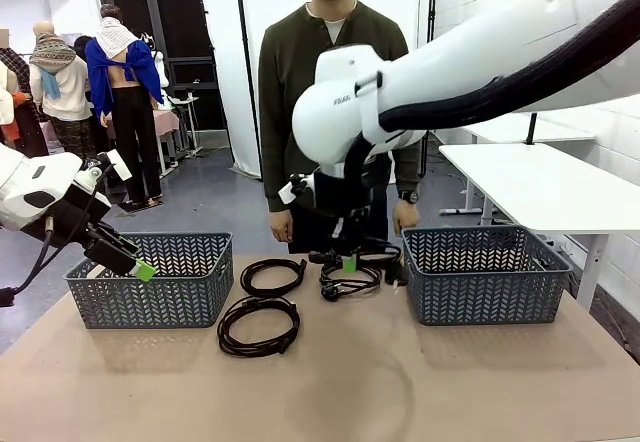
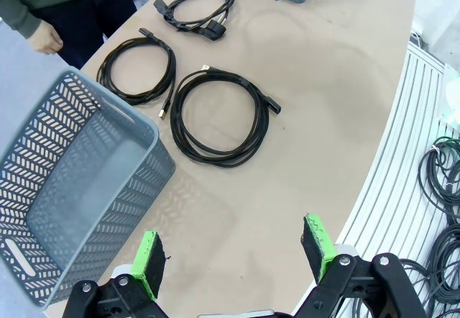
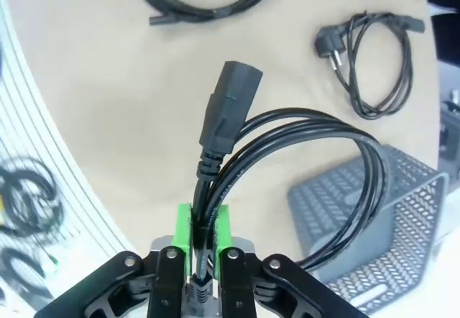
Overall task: Organize the cables according to human instructions.
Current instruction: Pick up a bundle of cables and place it in the basket indicated by the human.
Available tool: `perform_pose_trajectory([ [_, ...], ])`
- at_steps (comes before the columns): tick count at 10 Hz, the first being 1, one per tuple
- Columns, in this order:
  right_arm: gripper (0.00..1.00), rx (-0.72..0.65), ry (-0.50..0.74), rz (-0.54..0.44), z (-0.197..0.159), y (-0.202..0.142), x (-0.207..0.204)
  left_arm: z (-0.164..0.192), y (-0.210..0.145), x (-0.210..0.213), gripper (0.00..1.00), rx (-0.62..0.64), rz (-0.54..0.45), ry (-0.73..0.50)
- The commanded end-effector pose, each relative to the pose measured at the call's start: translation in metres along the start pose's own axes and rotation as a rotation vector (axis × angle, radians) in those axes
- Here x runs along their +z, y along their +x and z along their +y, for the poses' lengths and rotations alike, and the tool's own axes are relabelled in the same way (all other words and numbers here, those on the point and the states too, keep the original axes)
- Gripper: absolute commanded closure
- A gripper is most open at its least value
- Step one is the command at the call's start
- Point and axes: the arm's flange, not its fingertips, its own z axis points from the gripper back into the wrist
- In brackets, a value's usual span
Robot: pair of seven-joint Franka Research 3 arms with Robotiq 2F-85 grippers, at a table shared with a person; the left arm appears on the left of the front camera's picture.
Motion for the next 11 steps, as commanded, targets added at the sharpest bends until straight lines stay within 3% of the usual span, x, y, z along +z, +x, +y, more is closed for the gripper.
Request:
perform_pose_trajectory([
  [1,1.00,0.099,-0.030,0.004,-0.012,-0.032,0.006,0.003,-0.001,-0.001,0.00,-0.002,-0.006,-0.010],
  [4,1.00,0.169,-0.040,0.009,-0.037,-0.055,0.007,0.003,-0.001,-0.001,0.00,-0.002,-0.006,-0.010],
  [6,1.00,0.111,-0.020,-0.045,-0.038,-0.056,-0.002,0.003,-0.001,-0.001,0.00,-0.002,-0.006,-0.010],
  [7,1.00,0.144,-0.021,0.010,-0.042,-0.053,0.010,0.003,-0.001,-0.001,0.00,-0.002,-0.006,-0.010],
  [11,1.00,0.144,-0.021,0.010,-0.042,-0.053,0.010,0.003,-0.001,-0.001,0.00,-0.002,-0.006,-0.010],
])
